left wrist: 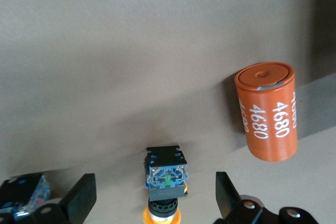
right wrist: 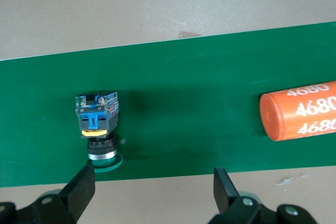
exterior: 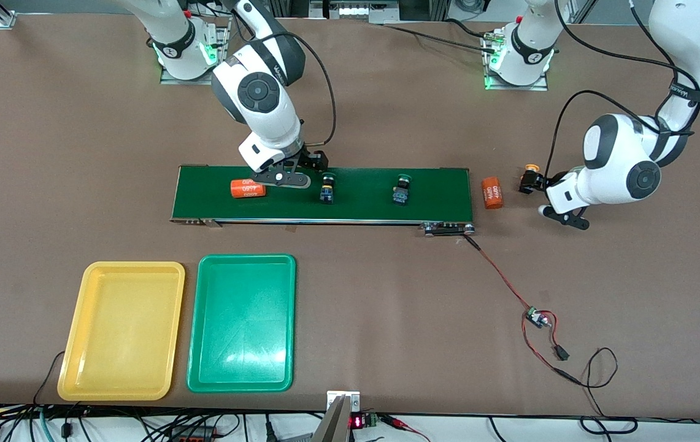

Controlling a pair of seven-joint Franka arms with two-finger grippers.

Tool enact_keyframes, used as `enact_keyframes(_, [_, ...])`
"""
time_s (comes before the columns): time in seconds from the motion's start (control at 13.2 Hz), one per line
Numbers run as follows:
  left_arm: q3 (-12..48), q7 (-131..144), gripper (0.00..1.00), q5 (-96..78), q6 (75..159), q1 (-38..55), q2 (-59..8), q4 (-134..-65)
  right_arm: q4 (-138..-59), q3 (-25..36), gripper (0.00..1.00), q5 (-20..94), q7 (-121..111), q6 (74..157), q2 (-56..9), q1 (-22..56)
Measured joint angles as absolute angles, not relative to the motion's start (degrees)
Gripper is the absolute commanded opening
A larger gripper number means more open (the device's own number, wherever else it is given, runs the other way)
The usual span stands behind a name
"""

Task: Sort buttons by color to trays
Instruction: 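Grasp a green button with the right gripper while the left gripper reaches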

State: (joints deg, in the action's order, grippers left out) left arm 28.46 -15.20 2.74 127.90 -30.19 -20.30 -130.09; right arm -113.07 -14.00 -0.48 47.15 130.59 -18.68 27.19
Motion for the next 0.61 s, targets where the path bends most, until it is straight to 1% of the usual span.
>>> enact_keyframes(0.38, [28.5, -15.2, 1.0, 2.7, 136.7, -30.2, -20.4, -136.8, -113.1, -13.9, 1.0, -2.7, 47.2, 133.7, -21.5, 27.2])
enact_keyframes(0.45, [28.5, -15.2, 0.92, 2.7, 137.4, -30.2, -20.4, -137.5, -113.0, -13.9, 1.0, -2.7, 47.2, 134.4, -22.1, 27.2])
enact_keyframes(0.53, [28.5, -15.2, 0.7, 2.8, 137.8, -30.2, -20.4, -137.9, -113.0, -13.9, 1.0, -2.7, 47.2, 134.8, -22.6, 27.2])
enact_keyframes(0.61, [28.5, -15.3, 0.4, 2.8, 138.3, -30.2, -20.2, -138.4, -113.0, -13.9, 1.0, -2.8, 47.2, 135.0, -22.9, 27.2])
